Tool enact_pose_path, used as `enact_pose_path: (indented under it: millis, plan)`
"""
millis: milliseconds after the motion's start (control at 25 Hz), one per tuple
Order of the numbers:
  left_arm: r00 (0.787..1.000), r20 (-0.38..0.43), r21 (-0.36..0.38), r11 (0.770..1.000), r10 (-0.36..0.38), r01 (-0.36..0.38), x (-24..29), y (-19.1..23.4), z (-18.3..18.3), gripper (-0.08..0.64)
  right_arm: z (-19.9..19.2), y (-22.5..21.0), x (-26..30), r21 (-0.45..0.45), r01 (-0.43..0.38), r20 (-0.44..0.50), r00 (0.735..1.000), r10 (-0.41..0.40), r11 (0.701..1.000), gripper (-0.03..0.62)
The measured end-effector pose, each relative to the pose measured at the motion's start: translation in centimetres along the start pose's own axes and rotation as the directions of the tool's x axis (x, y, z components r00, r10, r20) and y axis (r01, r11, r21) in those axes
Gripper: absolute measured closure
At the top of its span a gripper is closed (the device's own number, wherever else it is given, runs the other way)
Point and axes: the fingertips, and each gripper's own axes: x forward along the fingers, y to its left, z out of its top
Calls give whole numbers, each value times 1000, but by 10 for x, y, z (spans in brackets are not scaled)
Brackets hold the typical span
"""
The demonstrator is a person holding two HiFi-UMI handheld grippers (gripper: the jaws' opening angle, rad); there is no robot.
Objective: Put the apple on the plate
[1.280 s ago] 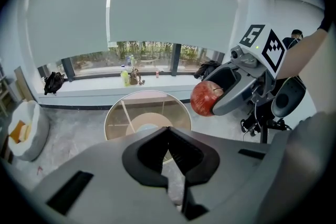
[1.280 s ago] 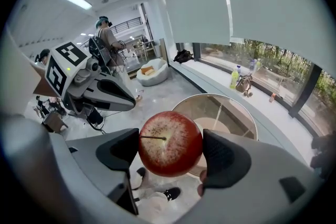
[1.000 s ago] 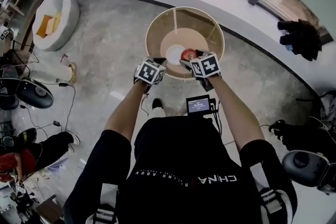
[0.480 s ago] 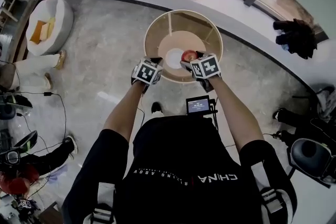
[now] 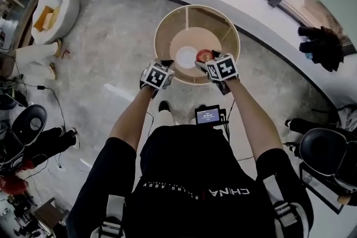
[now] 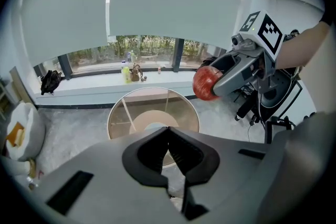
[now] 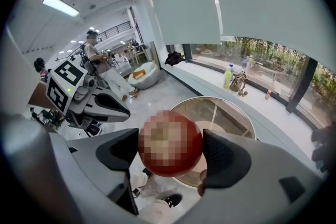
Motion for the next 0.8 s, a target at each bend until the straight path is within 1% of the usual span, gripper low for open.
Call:
enact_pose_path:
  millis: [80, 160, 280, 400, 520, 640, 800]
  plan:
    - [1000, 6, -19, 1000, 7, -7, 5, -1, 0, 543, -2, -10, 9, -21, -4, -20, 1000, 3, 1000, 207]
    - [1000, -1, -47, 999, 10, -10, 18, 2, -6, 543, -7, -19, 27, -22, -11, -43, 999, 10, 1000, 207]
    - [1000, -17, -63, 998, -18, 16, 49, 12, -18, 543, -21, -23, 67, -34, -35, -63, 997, 33, 999, 207]
    - [999, -21, -63, 997, -46, 45, 91, 32, -28, 543, -33, -30, 120, -46, -36, -65, 997, 33, 998, 207]
    - [997, -35, -45, 997, -70, 68, 149, 57, -41, 543, -48, -47, 187, -10, -56, -67, 996, 55, 998, 206]
    - [996, -46, -30, 996, -81, 79, 200, 77, -62, 543, -66, -66, 249, 8, -44, -69, 997, 45, 999, 207]
    - [995, -28, -86, 992, -91, 88, 241, 86, -93, 543, -95, -78, 308, -1, -8, -66, 998, 8, 1000, 207]
